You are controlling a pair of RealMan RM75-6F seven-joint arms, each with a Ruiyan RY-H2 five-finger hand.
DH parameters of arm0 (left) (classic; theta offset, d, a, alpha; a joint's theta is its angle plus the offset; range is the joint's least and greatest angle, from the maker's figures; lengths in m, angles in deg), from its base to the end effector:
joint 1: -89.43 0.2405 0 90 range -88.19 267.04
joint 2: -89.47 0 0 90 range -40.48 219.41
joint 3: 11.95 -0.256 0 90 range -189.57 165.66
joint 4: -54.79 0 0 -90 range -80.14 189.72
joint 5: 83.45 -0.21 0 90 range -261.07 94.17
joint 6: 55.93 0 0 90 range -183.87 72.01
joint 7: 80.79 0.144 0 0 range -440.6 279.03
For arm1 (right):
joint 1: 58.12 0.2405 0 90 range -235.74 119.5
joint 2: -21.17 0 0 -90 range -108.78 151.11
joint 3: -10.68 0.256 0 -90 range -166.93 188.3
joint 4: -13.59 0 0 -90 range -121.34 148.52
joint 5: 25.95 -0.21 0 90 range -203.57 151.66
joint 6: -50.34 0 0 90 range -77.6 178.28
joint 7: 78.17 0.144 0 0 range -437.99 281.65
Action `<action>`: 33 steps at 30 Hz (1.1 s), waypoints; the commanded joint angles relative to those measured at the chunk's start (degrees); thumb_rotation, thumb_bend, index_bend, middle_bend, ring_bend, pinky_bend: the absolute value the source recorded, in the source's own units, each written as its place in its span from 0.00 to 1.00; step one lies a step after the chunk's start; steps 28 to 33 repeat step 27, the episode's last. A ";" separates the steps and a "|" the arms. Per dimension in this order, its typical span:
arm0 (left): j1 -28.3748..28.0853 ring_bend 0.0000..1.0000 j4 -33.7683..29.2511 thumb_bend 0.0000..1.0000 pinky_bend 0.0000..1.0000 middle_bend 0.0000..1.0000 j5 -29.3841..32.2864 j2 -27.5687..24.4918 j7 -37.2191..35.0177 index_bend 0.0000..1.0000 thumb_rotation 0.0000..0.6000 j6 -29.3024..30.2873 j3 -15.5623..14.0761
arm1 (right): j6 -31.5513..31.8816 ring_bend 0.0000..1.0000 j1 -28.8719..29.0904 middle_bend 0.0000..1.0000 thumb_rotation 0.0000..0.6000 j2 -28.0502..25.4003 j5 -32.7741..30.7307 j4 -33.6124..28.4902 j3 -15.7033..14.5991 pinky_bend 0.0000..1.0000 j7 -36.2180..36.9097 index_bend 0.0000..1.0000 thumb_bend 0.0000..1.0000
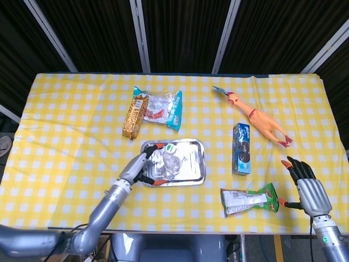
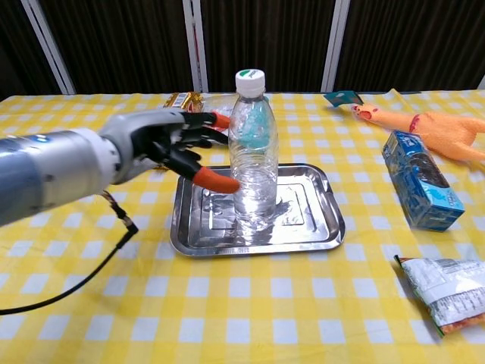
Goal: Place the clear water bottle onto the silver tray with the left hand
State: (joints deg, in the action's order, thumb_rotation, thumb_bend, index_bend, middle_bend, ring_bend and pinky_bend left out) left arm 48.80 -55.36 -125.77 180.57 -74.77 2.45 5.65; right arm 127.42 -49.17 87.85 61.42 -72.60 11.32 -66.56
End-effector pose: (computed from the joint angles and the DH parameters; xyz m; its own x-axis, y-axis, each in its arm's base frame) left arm -0.0703 0.2832 -0.0244 -0.3263 0.5447 0.7726 0.9257 0.0187 0.3778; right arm -0.3241 -0.1957 0.1307 0.2763 -0.1577 0.9480 -0.9609 -0.0618 0.2698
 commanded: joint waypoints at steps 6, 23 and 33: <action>23.29 0.00 -5.25 0.15 0.01 0.12 -30.62 -31.03 -12.91 0.12 1.00 11.18 -13.83 | 0.12 0.01 0.06 0.00 1.00 0.49 0.22 -0.57 -0.05 0.00 -2.08 0.11 0.05; 32.36 0.00 21.08 0.18 0.01 0.10 -33.02 -20.73 3.86 0.14 1.00 27.97 -14.83 | 1.33 0.01 0.06 0.00 1.00 2.65 0.08 2.26 0.75 0.00 -4.54 0.11 0.05; 32.61 0.00 21.74 0.18 0.01 0.10 -32.83 -21.18 1.51 0.14 1.00 26.67 -14.77 | 0.55 0.01 0.13 0.00 1.00 2.87 -0.82 2.58 0.86 0.00 -4.56 0.11 0.05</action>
